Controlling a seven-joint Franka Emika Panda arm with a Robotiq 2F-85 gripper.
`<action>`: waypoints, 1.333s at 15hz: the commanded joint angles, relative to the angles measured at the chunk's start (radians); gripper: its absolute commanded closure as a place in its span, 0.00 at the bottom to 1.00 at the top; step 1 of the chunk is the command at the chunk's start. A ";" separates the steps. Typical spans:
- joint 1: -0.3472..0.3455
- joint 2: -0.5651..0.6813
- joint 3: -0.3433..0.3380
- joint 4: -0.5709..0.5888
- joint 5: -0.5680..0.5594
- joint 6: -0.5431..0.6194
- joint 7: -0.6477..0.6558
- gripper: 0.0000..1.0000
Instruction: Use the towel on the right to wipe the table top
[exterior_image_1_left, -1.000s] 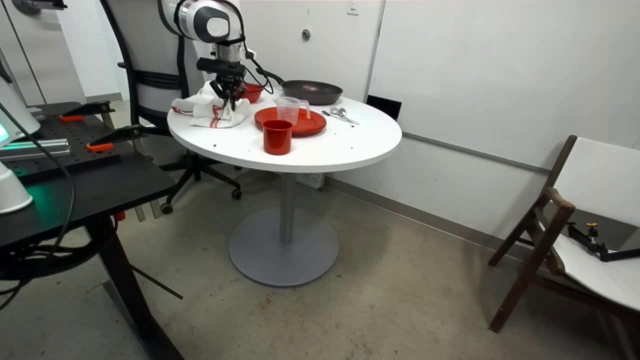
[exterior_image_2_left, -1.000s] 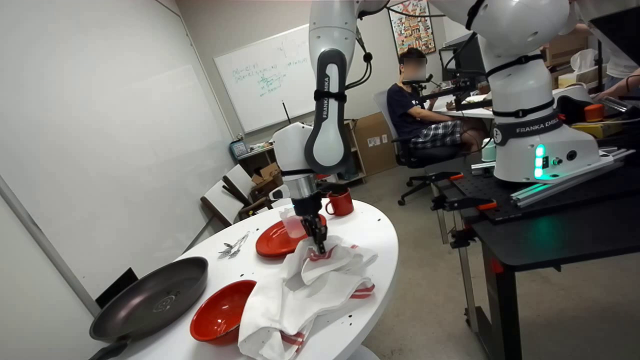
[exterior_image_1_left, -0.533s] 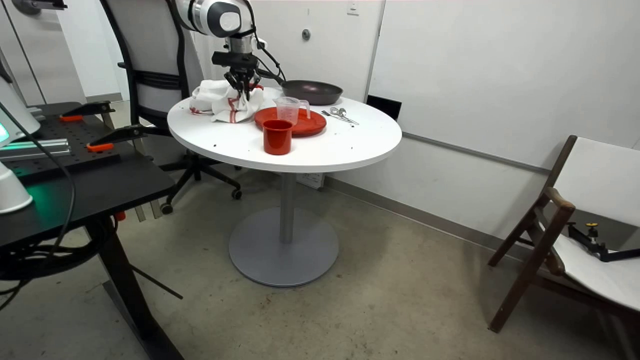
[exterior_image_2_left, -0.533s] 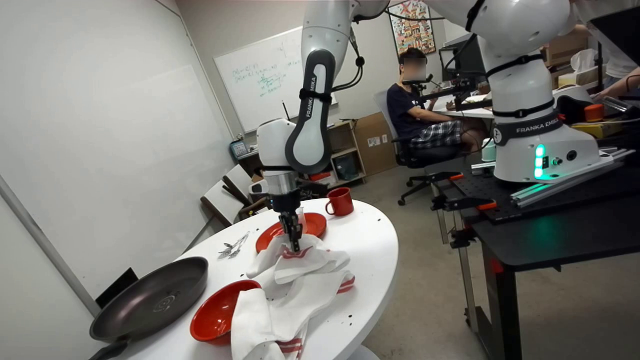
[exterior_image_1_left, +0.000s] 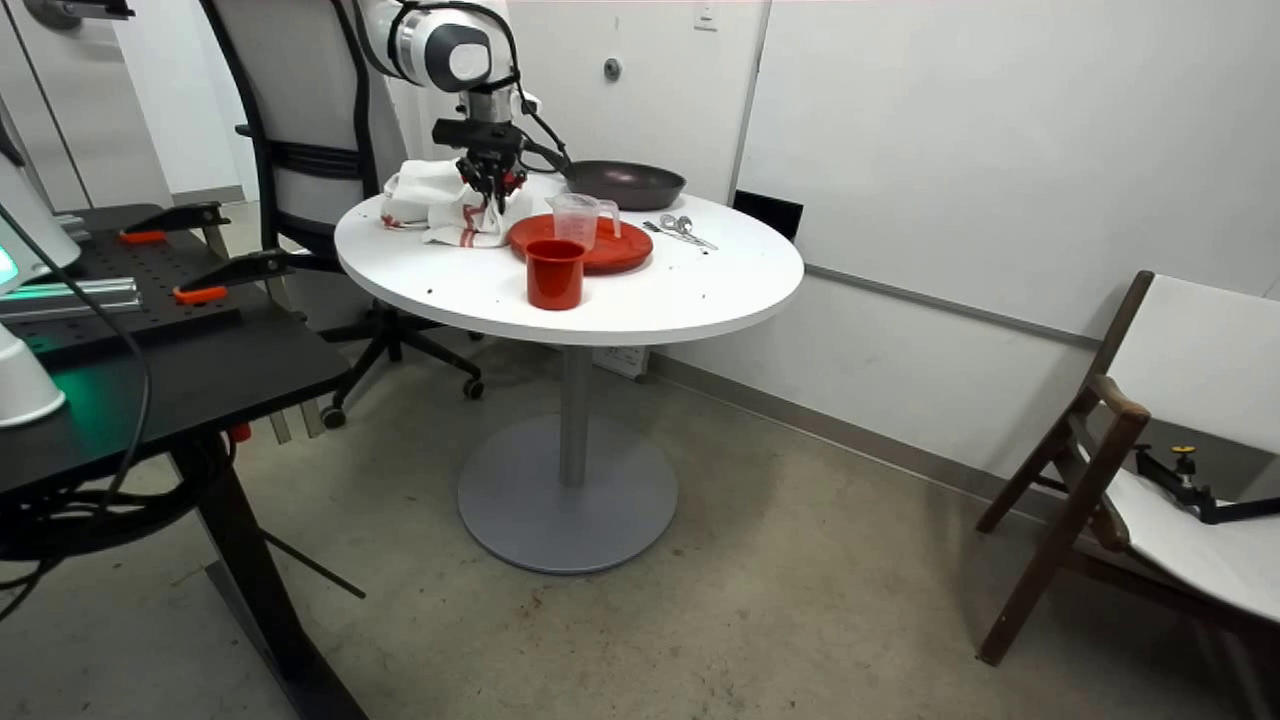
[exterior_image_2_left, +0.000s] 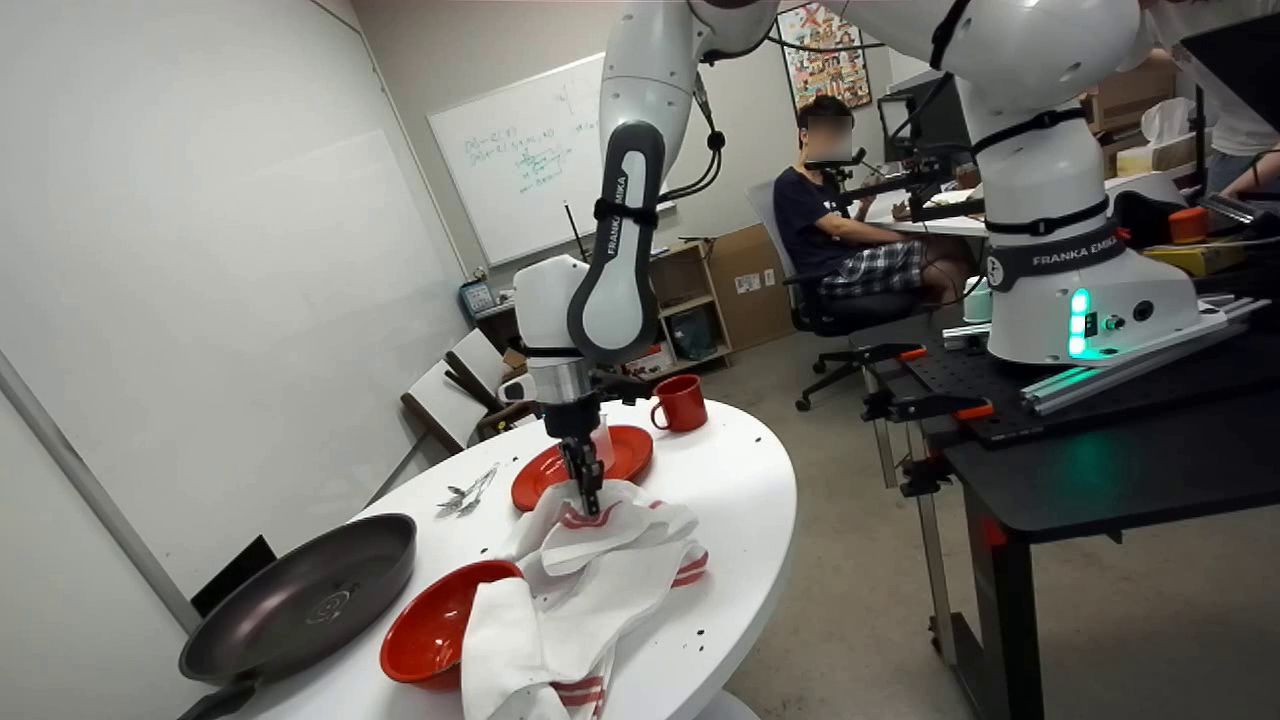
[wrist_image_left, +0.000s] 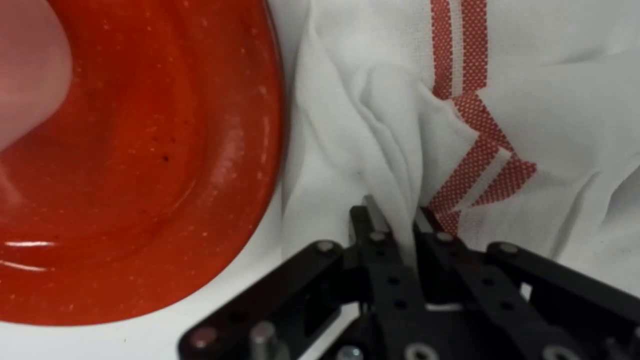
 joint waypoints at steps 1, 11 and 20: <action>0.023 0.057 -0.024 0.035 -0.001 -0.012 0.008 0.97; 0.052 -0.050 -0.148 -0.115 -0.061 0.005 0.030 0.97; 0.053 -0.139 -0.258 -0.265 -0.106 0.018 0.058 0.97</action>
